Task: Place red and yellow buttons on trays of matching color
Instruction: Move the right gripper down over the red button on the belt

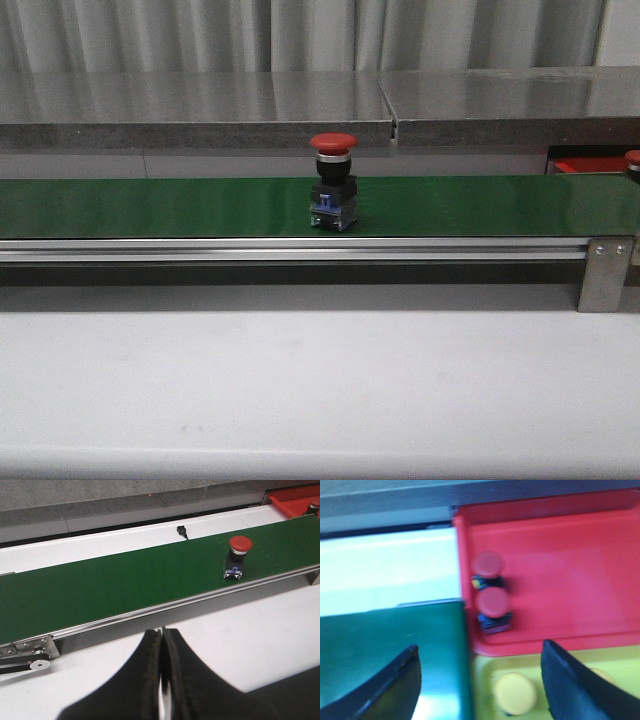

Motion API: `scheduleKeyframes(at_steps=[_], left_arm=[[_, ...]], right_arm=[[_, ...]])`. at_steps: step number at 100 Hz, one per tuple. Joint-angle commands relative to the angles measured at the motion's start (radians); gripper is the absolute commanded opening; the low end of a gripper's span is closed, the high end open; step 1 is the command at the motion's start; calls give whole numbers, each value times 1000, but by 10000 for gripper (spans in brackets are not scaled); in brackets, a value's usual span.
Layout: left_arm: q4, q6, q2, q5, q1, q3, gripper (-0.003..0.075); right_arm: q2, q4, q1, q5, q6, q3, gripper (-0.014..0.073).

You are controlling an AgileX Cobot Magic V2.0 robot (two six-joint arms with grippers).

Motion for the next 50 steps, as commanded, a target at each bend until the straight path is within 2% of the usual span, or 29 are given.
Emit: scheduleKeyframes(at_steps=[1, 31, 50], left_arm=[[-21, -2, 3, -64, -8, -24, -20], [-21, -2, 3, -64, -8, -24, -20], [-21, -2, 3, -64, -8, -24, -20]], right_arm=[[-44, -7, 60, -17, -12, -27, 512], [-43, -35, 299, 19, -13, -32, 512], [-23, -75, 387, 144, -14, -126, 512]])
